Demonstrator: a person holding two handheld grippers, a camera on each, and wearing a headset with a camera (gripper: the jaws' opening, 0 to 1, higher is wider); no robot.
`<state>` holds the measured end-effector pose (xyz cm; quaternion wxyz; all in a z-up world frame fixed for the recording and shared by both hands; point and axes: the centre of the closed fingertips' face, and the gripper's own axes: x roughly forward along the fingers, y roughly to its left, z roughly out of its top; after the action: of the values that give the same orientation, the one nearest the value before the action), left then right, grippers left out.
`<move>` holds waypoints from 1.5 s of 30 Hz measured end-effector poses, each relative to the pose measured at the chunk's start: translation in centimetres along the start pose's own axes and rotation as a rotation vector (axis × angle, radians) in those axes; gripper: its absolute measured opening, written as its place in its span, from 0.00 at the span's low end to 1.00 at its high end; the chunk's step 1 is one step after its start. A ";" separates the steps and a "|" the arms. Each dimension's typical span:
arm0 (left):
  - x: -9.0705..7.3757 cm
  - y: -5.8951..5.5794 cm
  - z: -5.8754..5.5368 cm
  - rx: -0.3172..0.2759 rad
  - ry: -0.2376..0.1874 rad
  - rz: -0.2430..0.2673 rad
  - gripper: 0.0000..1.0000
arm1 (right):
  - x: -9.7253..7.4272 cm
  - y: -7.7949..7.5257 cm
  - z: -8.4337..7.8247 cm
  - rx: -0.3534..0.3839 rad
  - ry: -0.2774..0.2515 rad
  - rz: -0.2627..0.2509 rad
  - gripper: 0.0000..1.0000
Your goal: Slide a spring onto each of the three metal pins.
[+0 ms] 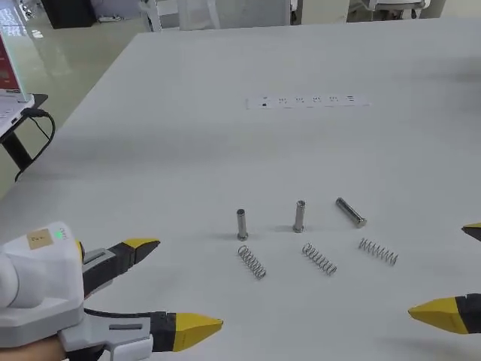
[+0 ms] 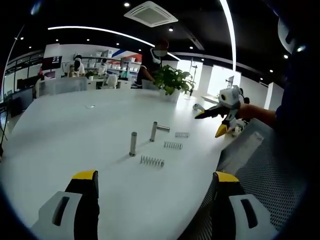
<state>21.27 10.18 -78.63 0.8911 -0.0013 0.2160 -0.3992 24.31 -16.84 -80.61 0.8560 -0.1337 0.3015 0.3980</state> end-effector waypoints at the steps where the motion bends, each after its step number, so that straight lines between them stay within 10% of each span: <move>1: 0.0 0.0 0.0 -0.001 -0.001 0.001 0.91 | 0.0 0.0 0.0 0.000 0.000 0.001 0.96; 22: -0.1 0.3 0.1 -0.009 -0.009 0.012 0.90 | 0.5 -0.7 0.9 -0.019 0.002 -0.004 0.93; 45: -0.3 0.8 0.4 -0.011 -0.023 0.025 0.89 | 3.6 -2.8 5.9 -0.118 0.017 0.008 0.86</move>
<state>21.82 10.84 -78.35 0.8984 -0.0082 0.2081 -0.3868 30.66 -13.69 -78.23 0.8424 -0.1859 0.2855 0.4175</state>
